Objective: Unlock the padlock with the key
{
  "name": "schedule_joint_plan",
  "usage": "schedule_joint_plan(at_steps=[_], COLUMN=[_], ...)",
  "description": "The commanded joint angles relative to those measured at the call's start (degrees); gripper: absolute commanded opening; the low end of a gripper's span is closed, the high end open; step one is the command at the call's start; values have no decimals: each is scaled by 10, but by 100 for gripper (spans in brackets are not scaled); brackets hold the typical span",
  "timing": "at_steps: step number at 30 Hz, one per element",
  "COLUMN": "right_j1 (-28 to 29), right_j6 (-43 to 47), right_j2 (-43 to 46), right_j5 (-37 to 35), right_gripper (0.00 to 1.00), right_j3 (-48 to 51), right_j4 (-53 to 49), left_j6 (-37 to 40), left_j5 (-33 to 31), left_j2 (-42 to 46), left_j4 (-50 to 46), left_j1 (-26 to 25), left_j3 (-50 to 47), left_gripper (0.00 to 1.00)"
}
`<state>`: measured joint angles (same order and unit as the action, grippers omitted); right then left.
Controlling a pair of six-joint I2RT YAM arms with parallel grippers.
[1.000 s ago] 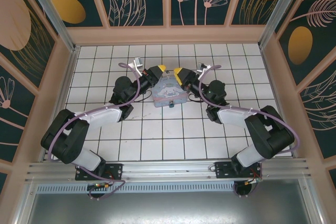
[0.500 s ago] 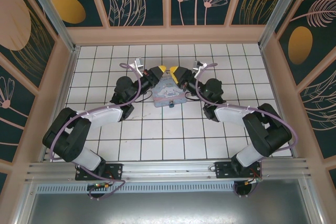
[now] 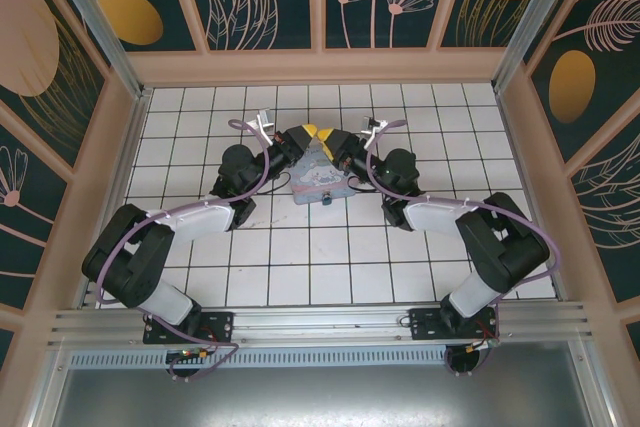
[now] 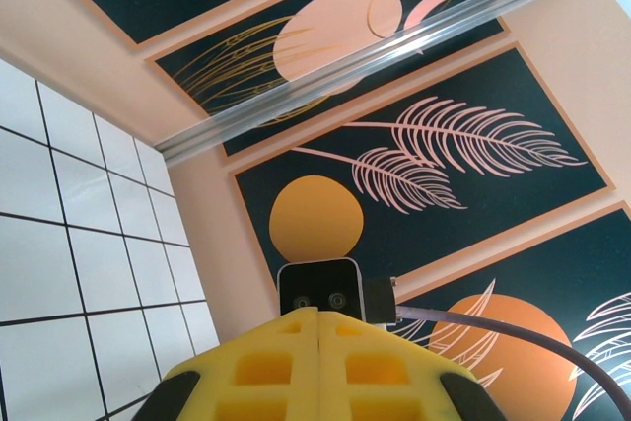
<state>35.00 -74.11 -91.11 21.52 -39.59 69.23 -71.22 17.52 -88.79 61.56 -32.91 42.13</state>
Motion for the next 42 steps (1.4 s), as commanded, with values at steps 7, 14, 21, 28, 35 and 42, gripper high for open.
schedule_joint_plan(at_steps=[7, 14, 21, 28, 35, 42], right_j1=[9, 8, 3, 3, 1, -6], right_j6=[-2, -2, -5, -6, -7, -5], right_j2=[-13, -13, -5, -4, -4, 13], right_j5=[5, 1, -6, -4, -2, 6], right_gripper=[23, 9, 15, 5, 0, 0], right_j3=[-24, -22, -7, -7, -1, 21], right_j4=[24, 22, 23, 25, 25, 21], left_j6=[3, 2, 3, 3, 1, 10], left_j5=[-1, -4, -12, -13, -18, -49], left_j2=[-2, -1, 4, 5, 9, 44], left_j4=[26, 25, 24, 22, 20, -33], left_j1=[2, 3, 2, 3, 3, 2], left_j3=[16, 16, 13, 11, 12, 8], left_gripper=[0, 0, 0, 0, 0, 64])
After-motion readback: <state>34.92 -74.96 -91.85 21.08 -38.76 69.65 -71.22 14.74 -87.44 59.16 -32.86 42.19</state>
